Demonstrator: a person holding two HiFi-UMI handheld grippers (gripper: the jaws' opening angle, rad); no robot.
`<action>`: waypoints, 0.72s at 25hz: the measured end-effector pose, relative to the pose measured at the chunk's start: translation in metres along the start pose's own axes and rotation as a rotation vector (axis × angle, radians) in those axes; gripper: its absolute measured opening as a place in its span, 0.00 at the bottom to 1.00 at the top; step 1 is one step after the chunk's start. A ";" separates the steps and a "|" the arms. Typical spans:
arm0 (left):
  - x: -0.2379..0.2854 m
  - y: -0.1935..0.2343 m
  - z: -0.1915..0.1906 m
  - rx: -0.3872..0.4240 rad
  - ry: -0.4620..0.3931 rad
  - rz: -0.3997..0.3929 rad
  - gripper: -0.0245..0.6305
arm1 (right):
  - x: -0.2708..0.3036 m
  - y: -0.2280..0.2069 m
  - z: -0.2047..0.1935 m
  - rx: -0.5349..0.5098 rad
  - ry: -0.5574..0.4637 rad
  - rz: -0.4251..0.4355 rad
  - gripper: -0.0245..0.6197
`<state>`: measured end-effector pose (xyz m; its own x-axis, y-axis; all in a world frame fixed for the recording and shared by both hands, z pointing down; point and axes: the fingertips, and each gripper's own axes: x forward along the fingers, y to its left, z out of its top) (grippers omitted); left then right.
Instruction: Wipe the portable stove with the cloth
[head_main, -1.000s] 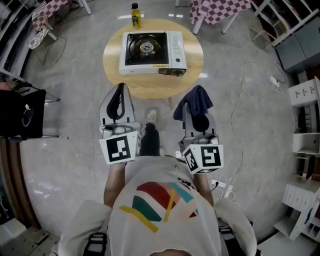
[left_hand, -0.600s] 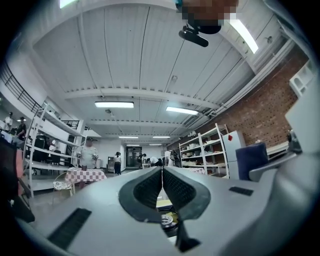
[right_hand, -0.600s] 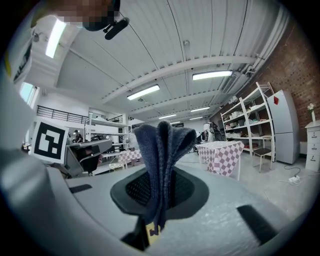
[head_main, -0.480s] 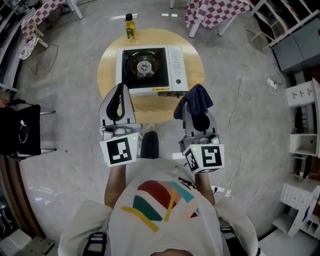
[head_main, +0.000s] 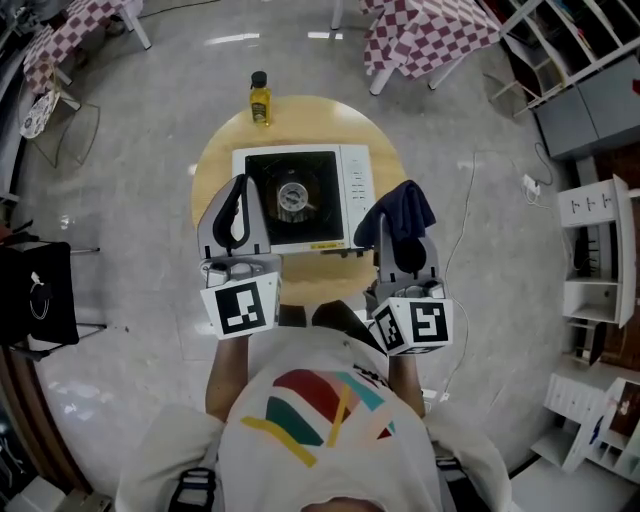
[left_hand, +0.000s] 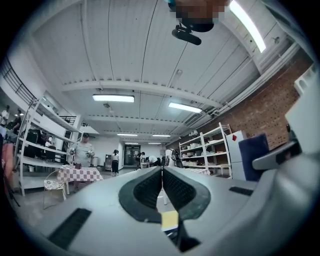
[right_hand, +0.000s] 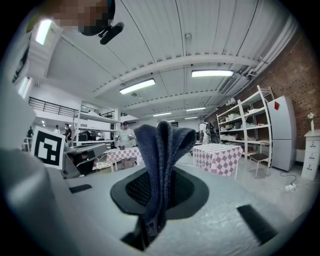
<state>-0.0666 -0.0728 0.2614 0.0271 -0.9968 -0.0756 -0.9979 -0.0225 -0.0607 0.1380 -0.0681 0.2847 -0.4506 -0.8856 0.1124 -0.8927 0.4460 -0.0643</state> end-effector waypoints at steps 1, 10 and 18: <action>0.007 0.004 0.000 0.000 0.001 0.003 0.05 | 0.007 -0.002 0.002 0.002 0.003 -0.002 0.09; 0.041 0.011 -0.009 0.001 0.020 0.053 0.05 | 0.059 -0.026 0.002 -0.025 0.032 0.018 0.09; 0.045 0.000 -0.003 0.032 0.021 0.067 0.05 | 0.073 -0.030 0.000 -0.030 0.035 0.060 0.09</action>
<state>-0.0661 -0.1177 0.2613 -0.0411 -0.9974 -0.0599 -0.9950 0.0463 -0.0883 0.1324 -0.1461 0.2949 -0.5026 -0.8524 0.1443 -0.8638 0.5021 -0.0425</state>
